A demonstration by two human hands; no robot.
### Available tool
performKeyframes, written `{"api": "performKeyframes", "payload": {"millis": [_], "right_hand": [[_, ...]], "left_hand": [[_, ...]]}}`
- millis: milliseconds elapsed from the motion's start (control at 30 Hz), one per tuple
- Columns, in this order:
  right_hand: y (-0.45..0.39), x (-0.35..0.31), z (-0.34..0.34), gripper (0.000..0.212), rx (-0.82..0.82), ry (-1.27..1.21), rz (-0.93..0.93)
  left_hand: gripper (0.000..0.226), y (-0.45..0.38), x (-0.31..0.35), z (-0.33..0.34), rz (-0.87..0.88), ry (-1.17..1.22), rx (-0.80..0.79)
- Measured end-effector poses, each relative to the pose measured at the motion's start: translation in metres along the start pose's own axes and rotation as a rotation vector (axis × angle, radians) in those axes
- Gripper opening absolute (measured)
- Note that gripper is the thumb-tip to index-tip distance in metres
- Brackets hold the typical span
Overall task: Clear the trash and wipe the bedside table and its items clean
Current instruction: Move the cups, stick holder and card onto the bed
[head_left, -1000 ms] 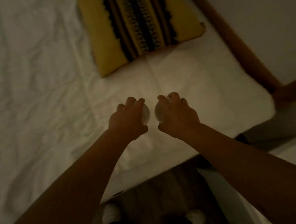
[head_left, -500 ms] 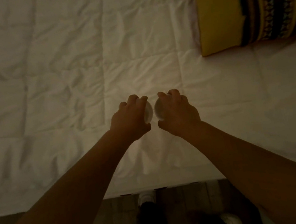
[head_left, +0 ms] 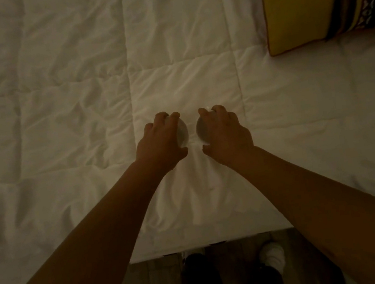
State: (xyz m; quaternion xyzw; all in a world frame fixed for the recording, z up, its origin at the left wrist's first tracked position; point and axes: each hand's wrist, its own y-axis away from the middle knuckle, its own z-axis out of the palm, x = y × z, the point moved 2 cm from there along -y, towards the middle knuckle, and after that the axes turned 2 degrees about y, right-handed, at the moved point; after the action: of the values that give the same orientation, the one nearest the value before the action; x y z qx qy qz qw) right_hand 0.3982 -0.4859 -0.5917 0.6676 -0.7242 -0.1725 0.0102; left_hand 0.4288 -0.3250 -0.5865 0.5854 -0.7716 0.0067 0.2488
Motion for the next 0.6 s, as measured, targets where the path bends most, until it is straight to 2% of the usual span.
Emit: {"api": "performKeyframes", "payload": {"millis": [133, 367, 600], "right_hand": [[-0.002, 0.003, 0.000, 0.095, -0.013, 0.028, -0.040], [-0.003, 0.010, -0.003, 0.095, -0.025, -0.071, -0.050], [0.000, 0.017, -0.009, 0.100, 0.000, -0.050, -0.100]], "left_hand": [[0.095, -0.001, 0.003, 0.003, -0.009, -0.001, -0.006], [0.103, -0.003, 0.008, 0.006, -0.027, -0.053, 0.031], [0.096, 0.003, 0.016, -0.001, -0.016, -0.095, 0.071]]}}
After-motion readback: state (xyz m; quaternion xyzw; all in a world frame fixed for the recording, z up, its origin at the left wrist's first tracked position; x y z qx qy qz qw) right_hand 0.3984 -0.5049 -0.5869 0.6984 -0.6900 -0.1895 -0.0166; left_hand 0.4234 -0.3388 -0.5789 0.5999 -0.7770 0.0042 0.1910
